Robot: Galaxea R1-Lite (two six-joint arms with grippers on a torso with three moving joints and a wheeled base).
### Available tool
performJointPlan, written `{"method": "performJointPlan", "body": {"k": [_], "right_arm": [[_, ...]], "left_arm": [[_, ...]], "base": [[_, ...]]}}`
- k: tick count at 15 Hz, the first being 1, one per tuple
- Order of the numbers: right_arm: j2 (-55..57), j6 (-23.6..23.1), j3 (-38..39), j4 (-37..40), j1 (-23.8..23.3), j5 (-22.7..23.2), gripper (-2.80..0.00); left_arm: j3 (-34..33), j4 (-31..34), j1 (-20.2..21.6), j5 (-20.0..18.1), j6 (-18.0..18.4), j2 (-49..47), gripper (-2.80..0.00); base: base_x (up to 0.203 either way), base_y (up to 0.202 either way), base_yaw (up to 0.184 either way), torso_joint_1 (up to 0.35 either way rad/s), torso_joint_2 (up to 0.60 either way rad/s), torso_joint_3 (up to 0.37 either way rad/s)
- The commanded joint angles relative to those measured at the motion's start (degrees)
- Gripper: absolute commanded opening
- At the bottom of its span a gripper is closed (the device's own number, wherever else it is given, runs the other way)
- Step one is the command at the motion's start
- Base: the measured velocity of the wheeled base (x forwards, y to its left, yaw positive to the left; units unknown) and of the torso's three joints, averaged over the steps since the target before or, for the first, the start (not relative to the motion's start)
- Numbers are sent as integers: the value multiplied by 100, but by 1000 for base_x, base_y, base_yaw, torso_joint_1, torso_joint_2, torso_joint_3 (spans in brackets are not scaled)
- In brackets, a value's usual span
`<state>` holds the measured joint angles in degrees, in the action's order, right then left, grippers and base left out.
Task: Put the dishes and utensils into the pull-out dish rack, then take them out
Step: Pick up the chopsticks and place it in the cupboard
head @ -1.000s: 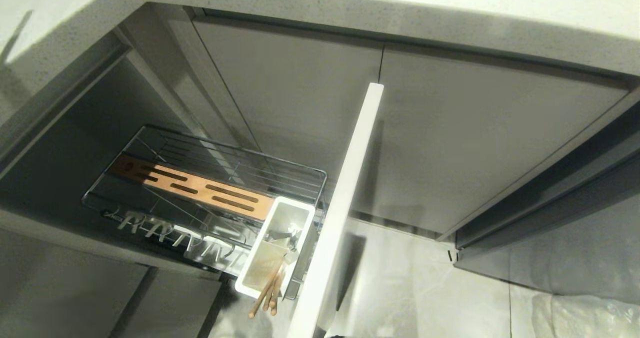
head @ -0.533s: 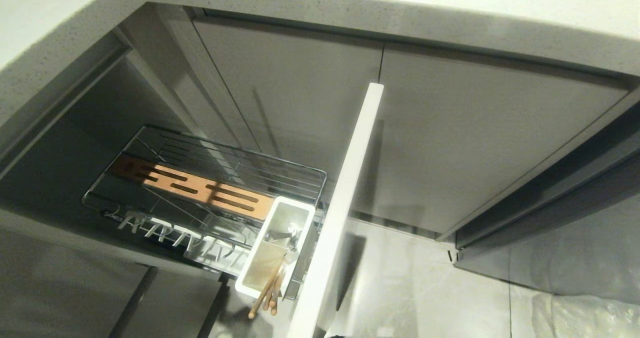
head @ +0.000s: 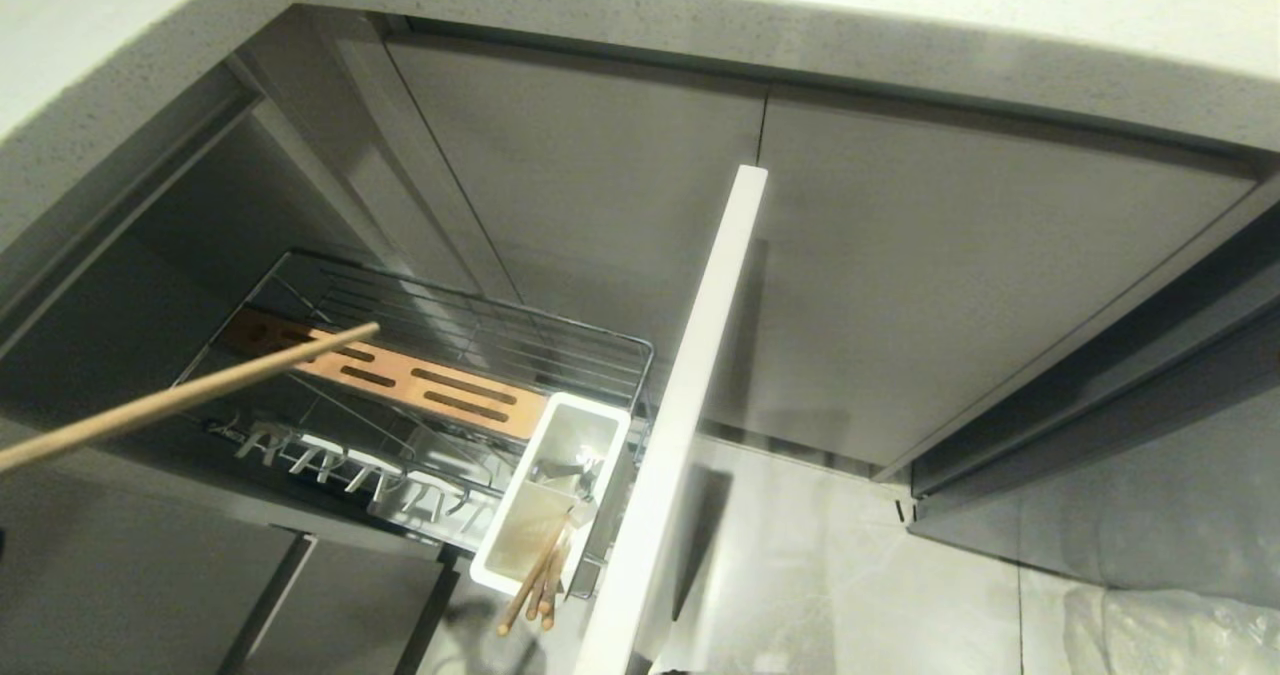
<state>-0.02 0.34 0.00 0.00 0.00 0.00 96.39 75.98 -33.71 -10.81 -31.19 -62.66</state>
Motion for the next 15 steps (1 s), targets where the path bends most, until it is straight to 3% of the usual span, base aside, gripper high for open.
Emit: {"method": "performJointPlan", "body": {"k": [1,6,12,15], "right_arm": [[2,1,0,0,0,0,-280],[2,1,0,0,0,0,-280],[2,1,0,0,0,0,-280],[2,1,0,0,0,0,-280]], "left_arm": [[9,247,-2,-226,-19,-214,-280],[35,1103,-4,-408,-23,-999,-280],[-59,1169,-4,-613,-144,-2009,-280],[-99,975,-10,-489,-438,-2403,-280]], "base": [[0,0,0,0,0,0],[0,0,0,0,0,0],[0,0,0,0,0,0],[0,0,0,0,0,0]]}}
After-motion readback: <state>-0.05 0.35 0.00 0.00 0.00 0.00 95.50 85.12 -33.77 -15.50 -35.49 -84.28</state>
